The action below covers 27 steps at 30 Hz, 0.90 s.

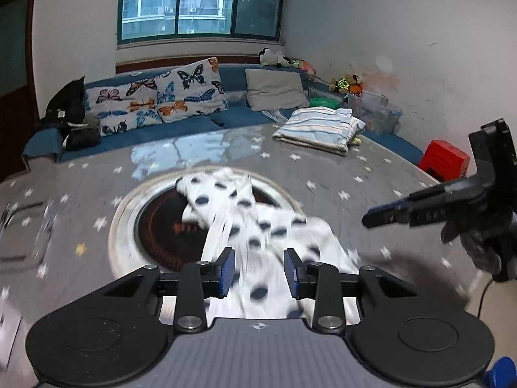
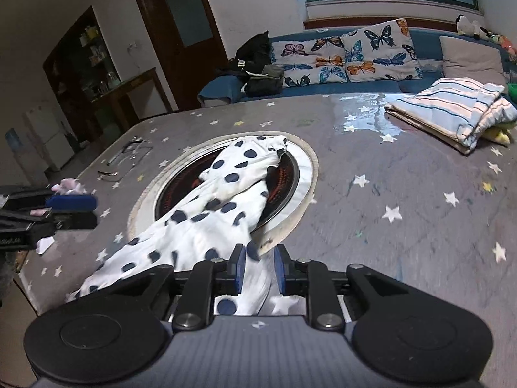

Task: Fold clothes

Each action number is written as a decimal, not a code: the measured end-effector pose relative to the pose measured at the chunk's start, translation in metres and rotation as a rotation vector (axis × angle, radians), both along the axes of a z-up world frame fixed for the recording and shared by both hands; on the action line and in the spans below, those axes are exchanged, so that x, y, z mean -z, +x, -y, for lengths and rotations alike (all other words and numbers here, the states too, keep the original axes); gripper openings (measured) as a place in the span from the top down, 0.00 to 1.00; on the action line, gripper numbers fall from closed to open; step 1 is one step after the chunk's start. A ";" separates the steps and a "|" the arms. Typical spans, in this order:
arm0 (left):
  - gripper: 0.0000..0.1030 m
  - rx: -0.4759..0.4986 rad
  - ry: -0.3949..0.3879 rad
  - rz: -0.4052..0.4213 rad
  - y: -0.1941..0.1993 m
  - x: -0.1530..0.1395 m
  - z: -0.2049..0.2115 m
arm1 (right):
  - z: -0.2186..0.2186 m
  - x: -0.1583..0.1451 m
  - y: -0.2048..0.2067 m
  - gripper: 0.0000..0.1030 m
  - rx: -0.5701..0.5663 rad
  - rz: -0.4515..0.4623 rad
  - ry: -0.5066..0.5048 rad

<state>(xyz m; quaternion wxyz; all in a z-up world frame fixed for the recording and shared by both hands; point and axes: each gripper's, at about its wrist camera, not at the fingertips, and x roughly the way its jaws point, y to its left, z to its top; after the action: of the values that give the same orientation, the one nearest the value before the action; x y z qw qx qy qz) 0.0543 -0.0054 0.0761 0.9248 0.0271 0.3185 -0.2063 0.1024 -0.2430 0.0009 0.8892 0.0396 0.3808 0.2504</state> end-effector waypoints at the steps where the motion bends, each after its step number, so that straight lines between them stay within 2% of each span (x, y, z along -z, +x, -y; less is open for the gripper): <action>1: 0.66 0.003 0.000 -0.006 0.011 0.002 0.006 | -0.001 0.001 0.005 0.81 -0.001 -0.002 -0.004; 10: 0.66 0.022 0.077 -0.033 0.107 0.032 0.060 | 0.003 0.013 0.048 0.79 0.004 -0.017 -0.007; 17: 0.65 0.039 0.178 -0.010 0.160 0.062 0.103 | 0.006 0.026 0.077 0.77 0.009 -0.038 -0.009; 22: 0.65 0.004 0.215 -0.029 0.191 0.083 0.109 | 0.006 0.032 0.091 0.72 -0.003 -0.050 -0.011; 23: 0.67 0.000 0.226 -0.034 0.195 0.087 0.109 | 0.005 0.033 0.094 0.72 -0.007 -0.052 -0.013; 25: 0.82 -0.007 0.248 -0.044 0.205 0.095 0.109 | 0.002 0.035 0.098 0.72 -0.018 -0.054 -0.017; 26: 0.91 -0.017 0.238 -0.042 0.205 0.093 0.104 | 0.001 0.036 0.100 0.72 -0.023 -0.055 -0.019; 27: 0.95 -0.030 0.222 -0.038 0.205 0.090 0.096 | -0.001 0.037 0.102 0.72 -0.028 -0.055 -0.020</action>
<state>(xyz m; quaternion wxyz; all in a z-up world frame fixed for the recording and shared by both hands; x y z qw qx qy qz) 0.2591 -0.1018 -0.0134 0.9128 0.1208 0.3573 -0.1564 0.2047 -0.2424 -0.0358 0.8751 0.0322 0.4082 0.2580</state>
